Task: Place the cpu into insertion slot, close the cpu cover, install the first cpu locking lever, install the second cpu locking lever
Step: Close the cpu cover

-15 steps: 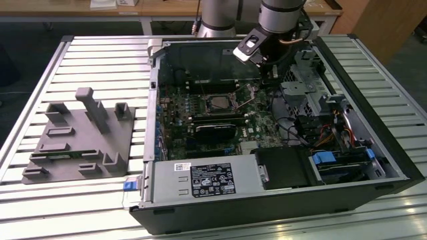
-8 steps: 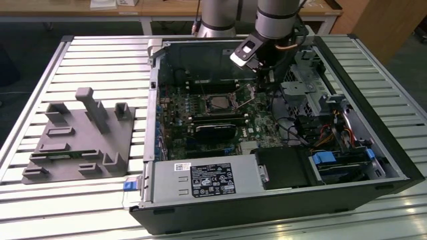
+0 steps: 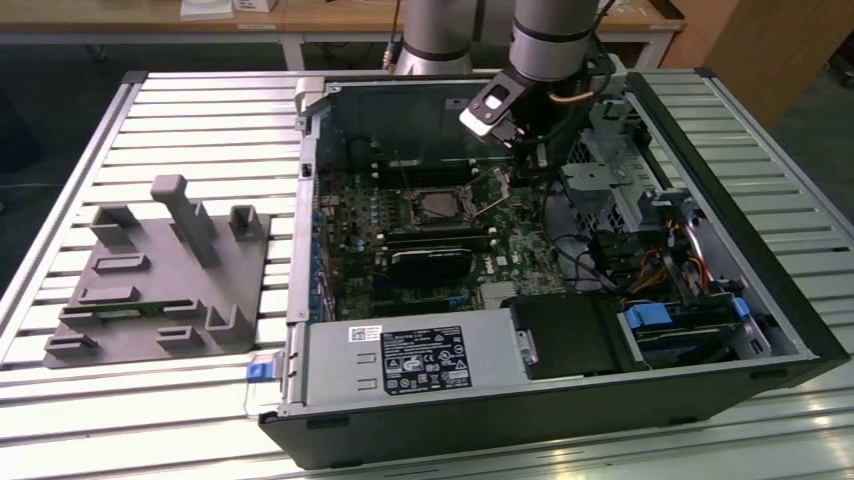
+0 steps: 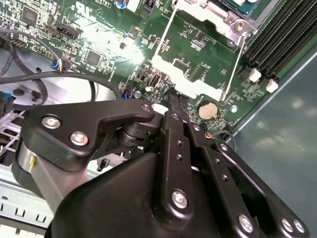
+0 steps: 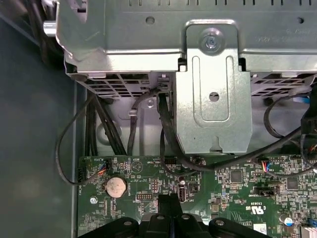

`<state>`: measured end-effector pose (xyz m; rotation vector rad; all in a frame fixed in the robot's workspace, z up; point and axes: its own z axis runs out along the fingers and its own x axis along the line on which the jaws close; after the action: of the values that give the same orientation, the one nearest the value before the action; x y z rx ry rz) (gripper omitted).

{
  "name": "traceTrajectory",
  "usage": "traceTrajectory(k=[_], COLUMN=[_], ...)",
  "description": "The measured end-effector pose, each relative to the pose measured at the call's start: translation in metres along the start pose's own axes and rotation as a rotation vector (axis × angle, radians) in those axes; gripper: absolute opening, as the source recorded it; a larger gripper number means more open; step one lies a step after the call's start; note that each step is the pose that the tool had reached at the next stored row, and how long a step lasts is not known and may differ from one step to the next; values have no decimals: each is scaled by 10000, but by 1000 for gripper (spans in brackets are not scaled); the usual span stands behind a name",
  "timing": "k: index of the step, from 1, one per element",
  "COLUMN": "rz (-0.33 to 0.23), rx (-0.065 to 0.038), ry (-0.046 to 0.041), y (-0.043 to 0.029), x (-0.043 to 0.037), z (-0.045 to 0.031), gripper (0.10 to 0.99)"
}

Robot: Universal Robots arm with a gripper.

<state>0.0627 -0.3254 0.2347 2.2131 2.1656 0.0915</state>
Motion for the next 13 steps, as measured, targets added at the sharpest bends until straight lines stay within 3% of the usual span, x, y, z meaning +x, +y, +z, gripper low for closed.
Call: traceTrajectory(k=[2,7,9,13], rz=[3,10,13,14], rx=[192,980,1250,1288], ry=[-3,-20,-26,-28], y=[2,10,13,12], x=[0,0,0,0], z=[2,9,10,10], gripper=[106,106,106,106])
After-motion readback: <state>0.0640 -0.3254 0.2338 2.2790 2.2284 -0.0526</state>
